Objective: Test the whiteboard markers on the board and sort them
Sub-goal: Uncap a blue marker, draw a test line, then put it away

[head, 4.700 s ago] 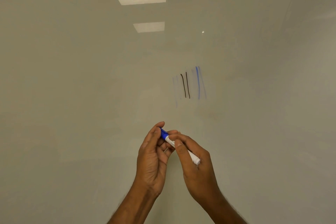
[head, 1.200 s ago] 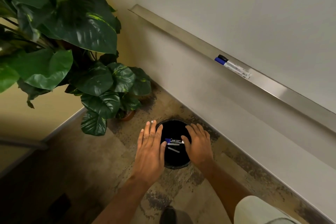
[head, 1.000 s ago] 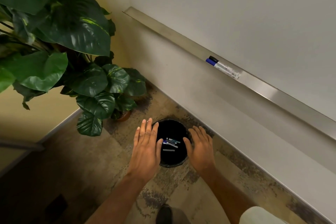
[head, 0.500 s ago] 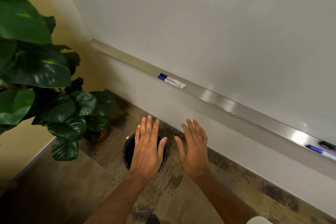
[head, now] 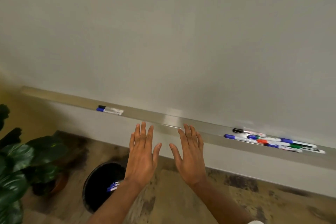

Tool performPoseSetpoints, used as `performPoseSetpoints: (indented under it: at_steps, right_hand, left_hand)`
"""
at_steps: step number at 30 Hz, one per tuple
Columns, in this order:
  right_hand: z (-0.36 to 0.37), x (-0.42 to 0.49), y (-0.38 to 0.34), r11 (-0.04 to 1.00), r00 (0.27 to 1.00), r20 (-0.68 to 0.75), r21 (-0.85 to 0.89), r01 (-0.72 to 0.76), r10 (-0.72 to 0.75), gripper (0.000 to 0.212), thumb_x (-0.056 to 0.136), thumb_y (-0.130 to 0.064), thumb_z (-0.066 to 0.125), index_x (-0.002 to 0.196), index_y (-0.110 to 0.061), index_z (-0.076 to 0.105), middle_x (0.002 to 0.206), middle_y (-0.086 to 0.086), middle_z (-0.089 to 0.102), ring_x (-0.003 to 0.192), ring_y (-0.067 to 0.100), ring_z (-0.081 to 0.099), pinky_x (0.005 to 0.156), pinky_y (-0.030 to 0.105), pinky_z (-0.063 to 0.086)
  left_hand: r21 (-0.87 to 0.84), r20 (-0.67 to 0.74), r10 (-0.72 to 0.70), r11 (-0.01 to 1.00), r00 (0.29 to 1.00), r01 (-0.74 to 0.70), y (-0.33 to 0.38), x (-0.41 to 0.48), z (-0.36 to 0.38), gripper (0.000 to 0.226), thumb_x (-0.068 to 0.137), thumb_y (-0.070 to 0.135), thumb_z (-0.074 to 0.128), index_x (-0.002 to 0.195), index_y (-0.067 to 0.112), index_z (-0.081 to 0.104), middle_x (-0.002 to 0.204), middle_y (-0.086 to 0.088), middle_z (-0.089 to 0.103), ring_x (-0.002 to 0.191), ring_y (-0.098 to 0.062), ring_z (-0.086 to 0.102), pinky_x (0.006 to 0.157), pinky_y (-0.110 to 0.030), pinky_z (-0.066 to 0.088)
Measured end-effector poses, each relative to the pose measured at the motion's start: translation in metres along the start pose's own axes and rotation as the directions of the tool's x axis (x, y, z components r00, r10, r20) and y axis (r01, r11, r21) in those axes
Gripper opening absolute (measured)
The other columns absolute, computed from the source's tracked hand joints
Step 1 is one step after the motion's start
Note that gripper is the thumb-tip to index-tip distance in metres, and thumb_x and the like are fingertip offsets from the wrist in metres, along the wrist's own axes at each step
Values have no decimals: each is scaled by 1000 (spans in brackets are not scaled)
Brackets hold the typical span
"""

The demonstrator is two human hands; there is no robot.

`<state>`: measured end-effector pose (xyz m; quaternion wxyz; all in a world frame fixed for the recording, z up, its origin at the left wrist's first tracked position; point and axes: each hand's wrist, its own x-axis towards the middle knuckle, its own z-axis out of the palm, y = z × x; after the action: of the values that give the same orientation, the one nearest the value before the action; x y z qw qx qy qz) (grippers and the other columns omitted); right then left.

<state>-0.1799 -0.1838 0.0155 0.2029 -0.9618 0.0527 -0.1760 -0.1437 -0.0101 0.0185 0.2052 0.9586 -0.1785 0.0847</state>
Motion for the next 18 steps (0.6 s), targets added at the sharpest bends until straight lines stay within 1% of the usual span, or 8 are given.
performPoseSetpoints:
  at_steps: [3, 5, 8, 12, 15, 16, 18]
  right_hand:
    - [-17, -3, 35, 998, 999, 5, -34, -44, 44, 61, 101, -48, 43, 153, -20, 27, 165, 0, 9, 152, 17, 3, 123, 34, -3]
    - [-27, -6, 58, 995, 997, 8, -59, -83, 83, 62, 102, -51, 39, 154, -22, 25, 165, 0, 9, 152, 17, 2, 123, 35, -2]
    - [-41, -9, 92, 987, 992, -10, -98, -126, 125, 63, 102, -53, 37, 155, -23, 21, 165, 0, 7, 152, 17, 2, 122, 39, 2]
    - [-59, -11, 135, 979, 985, -38, -117, -169, 166, 63, 101, -52, 37, 155, -21, 23, 165, 2, 8, 152, 19, 3, 121, 44, 9]
    - [-70, -12, 164, 977, 983, -44, -114, -183, 179, 64, 101, -51, 38, 155, -25, 15, 165, 1, 7, 152, 18, 2, 121, 42, 6]
    - [-74, -13, 172, 975, 982, -42, -117, -186, 183, 65, 101, -51, 39, 155, -25, 15, 165, 1, 8, 152, 18, 1, 122, 42, 5]
    - [-78, -13, 187, 972, 980, -33, -124, -200, 198, 63, 101, -52, 38, 155, -22, 22, 165, 1, 10, 152, 18, 1, 122, 42, 5]
  left_hand:
    - [13, 22, 48, 999, 999, -48, 30, 12, 14, 66, 108, 52, 20, 162, 14, 16, 171, -9, 0, 158, -21, -6, 127, -41, -1]
    - [22, 43, 79, 997, 996, -80, 49, 18, 25, 66, 108, 53, 19, 162, 15, 15, 171, -9, -1, 158, -21, -5, 126, -44, 4]
    - [30, 55, 124, 992, 991, -126, 77, 28, 40, 65, 108, 51, 23, 163, 16, 13, 171, -8, -2, 158, -21, -5, 126, -43, 3]
    - [46, 74, 164, 985, 984, -168, 111, 40, 58, 65, 108, 50, 25, 163, 15, 14, 171, -8, -2, 158, -23, -4, 126, -45, 4]
    - [58, 82, 184, 980, 979, -189, 133, 47, 69, 65, 108, 47, 29, 162, 13, 16, 171, -8, -3, 158, -24, -3, 126, -45, 5]
    - [65, 86, 186, 979, 979, -192, 140, 49, 72, 65, 108, 46, 30, 162, 13, 16, 171, -8, -3, 158, -24, -4, 126, -45, 6]
    - [70, 92, 188, 978, 978, -195, 152, 52, 76, 65, 108, 47, 30, 162, 14, 15, 171, -8, -3, 158, -23, -5, 126, -45, 5]
